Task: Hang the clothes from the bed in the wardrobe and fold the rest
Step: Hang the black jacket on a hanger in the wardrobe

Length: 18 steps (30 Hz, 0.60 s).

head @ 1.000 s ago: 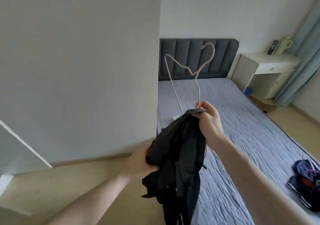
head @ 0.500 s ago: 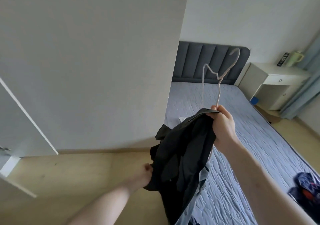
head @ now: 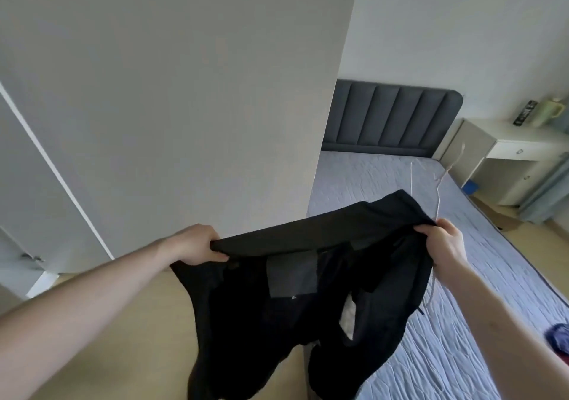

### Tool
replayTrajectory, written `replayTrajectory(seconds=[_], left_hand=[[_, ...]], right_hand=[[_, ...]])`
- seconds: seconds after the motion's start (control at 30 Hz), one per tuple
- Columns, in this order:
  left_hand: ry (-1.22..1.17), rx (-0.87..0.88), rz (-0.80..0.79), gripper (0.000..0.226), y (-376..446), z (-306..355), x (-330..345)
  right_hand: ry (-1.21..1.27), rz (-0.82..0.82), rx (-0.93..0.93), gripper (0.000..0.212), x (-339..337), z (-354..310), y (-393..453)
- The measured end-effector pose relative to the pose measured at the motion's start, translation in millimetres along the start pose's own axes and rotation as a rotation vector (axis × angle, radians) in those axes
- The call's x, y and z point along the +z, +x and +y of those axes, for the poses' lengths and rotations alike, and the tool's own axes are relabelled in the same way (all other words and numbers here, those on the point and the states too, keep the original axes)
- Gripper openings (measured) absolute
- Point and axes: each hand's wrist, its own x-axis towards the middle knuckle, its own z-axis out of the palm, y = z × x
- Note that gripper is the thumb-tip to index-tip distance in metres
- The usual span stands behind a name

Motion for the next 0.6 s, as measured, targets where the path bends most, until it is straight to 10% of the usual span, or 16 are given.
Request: replayTrajectory(seconds=[0.37, 0.6], left_hand=[[-0.632, -0.028, 0.347, 0.040, -35.2, 9.6, -81.3], [-0.077, 0.033, 0.443, 0.031, -43.5, 30.3, -118.7]], right_hand=[[-0.596, -0.315, -0.111, 0.020, 55.4, 42.4, -18.8], [-0.524, -0.424, -0.414, 0.030, 87.1, 9.1, -60.0]])
